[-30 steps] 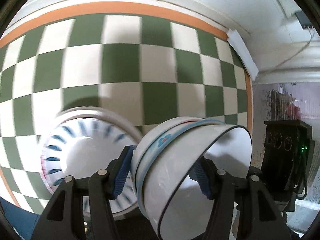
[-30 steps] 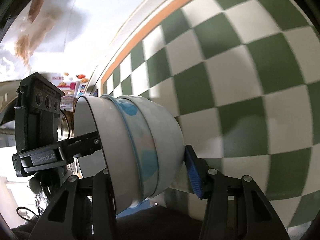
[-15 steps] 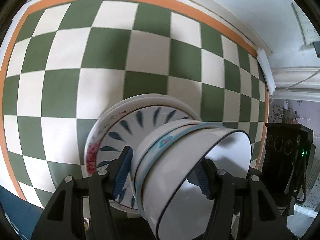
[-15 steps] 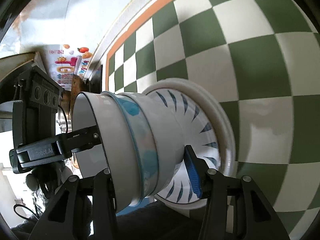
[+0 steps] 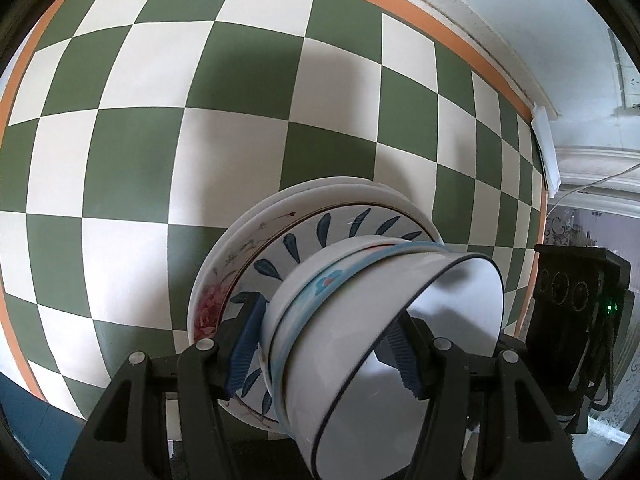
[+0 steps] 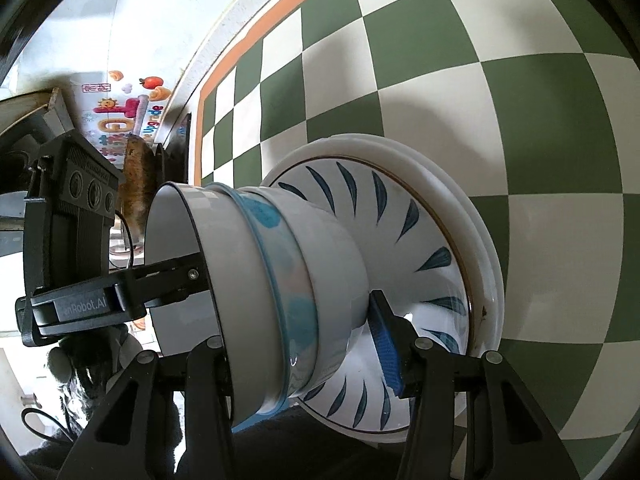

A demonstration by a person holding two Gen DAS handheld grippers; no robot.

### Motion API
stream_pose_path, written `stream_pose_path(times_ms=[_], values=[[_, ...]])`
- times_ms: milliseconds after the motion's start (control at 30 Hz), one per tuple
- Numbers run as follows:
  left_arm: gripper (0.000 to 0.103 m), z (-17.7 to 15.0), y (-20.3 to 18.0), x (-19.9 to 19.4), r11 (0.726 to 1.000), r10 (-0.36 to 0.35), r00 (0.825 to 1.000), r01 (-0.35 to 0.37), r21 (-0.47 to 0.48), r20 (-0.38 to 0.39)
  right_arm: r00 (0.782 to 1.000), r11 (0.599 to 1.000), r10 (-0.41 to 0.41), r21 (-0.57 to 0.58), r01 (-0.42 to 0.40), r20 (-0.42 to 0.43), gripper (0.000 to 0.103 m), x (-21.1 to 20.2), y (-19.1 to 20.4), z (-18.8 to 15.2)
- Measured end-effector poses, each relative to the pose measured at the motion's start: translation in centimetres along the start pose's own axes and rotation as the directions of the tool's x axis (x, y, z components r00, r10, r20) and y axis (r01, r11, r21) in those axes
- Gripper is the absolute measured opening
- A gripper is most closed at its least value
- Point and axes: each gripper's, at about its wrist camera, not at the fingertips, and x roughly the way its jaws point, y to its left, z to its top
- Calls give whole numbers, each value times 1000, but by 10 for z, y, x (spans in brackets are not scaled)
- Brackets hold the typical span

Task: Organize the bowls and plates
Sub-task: 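Carry the bowl stack over the plate stack with both grippers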

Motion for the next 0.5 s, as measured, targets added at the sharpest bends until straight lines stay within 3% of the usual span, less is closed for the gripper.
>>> stream_pose_path(times_ms=[500], values=[[57,0,-1,1,1000,3,1000,-2,14,-4,1000,1000,-18,9,18,-7,52,1,3,3]])
